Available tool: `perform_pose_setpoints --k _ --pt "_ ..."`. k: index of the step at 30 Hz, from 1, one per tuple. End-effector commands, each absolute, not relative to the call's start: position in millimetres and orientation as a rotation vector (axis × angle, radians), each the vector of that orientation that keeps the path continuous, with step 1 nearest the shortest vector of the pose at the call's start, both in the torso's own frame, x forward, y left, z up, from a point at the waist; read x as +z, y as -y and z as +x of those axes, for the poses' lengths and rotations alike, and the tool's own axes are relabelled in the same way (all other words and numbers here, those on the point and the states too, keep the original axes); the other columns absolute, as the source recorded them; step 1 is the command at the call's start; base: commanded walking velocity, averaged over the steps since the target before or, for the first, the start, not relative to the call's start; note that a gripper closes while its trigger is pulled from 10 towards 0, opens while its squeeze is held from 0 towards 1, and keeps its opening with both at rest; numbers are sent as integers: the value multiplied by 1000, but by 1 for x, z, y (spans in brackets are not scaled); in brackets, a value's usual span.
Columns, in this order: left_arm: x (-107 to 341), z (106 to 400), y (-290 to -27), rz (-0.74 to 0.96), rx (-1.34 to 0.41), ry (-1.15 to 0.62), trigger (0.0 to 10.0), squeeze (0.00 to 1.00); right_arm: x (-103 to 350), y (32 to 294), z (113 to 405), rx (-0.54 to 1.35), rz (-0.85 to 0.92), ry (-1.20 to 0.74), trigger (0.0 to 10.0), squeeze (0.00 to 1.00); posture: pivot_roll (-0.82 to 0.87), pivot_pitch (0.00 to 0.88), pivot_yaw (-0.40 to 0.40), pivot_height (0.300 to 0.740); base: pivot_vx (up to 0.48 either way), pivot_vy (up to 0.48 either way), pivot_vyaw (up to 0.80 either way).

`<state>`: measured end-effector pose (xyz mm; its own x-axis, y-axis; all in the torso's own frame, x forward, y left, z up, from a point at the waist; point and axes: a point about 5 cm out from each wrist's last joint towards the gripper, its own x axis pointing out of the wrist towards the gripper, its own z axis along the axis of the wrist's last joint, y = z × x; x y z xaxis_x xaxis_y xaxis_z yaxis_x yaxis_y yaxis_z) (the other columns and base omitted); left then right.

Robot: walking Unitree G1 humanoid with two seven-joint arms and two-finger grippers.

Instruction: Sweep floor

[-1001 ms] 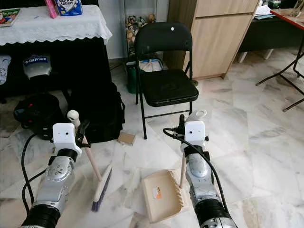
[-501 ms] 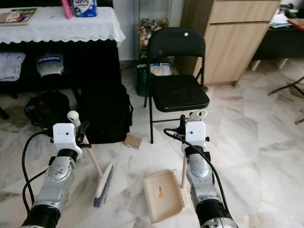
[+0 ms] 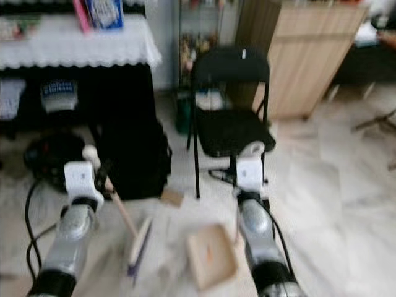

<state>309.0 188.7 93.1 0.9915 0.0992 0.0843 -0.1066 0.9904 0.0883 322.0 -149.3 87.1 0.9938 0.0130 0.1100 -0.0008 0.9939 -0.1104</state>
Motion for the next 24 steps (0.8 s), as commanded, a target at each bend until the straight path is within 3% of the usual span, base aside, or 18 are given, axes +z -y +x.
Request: perform_pose_setpoints --k 1,24 --pt "103 313 -181 86 84 128 10000 0 93 160 323 -18 -132 134 10000 0 -64 56 -21 740 281 0 0" --pt "103 313 -181 84 81 130 10000 0 92 160 323 -18 -138 130 10000 0 -66 52 -21 740 280 0 0"
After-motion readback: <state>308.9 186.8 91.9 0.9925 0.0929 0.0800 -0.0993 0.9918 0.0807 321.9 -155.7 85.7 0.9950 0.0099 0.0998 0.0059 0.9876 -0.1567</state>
